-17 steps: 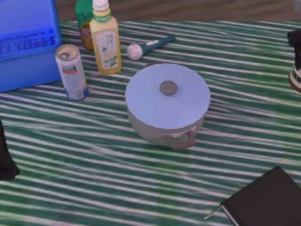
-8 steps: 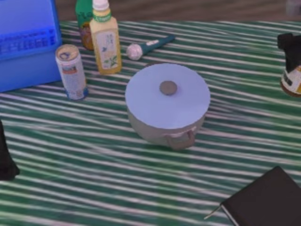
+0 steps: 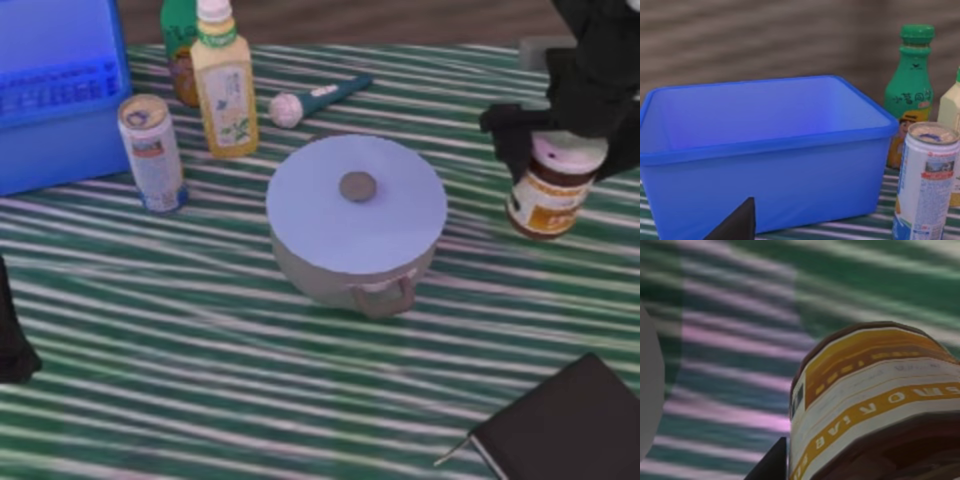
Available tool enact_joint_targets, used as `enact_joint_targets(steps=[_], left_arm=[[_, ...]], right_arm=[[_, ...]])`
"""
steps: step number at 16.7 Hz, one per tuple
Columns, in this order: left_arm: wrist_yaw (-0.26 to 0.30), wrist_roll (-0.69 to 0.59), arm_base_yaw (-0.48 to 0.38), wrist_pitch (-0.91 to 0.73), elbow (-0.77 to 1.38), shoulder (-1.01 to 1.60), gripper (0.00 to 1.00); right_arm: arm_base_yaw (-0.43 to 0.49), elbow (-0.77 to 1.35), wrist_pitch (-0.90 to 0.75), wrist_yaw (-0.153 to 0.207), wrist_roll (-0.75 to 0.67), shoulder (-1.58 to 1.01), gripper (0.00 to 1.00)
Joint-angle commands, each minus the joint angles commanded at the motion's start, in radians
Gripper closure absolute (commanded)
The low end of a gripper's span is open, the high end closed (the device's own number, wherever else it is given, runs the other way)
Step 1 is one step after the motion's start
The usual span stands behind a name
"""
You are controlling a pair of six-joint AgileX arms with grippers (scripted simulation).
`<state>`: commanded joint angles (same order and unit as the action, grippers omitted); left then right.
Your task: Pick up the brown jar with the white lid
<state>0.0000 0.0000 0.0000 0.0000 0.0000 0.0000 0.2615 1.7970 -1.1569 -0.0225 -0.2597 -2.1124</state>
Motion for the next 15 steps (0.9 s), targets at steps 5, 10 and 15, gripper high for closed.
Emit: enact_joint_targets(steps=[5,10,15], left_arm=[[0.0,0.0,0.0,0.0,0.0,0.0,0.0],[0.0,0.0,0.0,0.0,0.0,0.0,0.0],[0.0,0.0,0.0,0.0,0.0,0.0,0.0]], right_arm=[[0.024,-0.02,0.017,-0.004,-0.035,0.0,1.0],[0.022,-0.067,0.083,-0.002,-0.035,-0.016,1.0],[0.025,-0.145,0.19,-0.005,-0.036,-0.049,1.0]])
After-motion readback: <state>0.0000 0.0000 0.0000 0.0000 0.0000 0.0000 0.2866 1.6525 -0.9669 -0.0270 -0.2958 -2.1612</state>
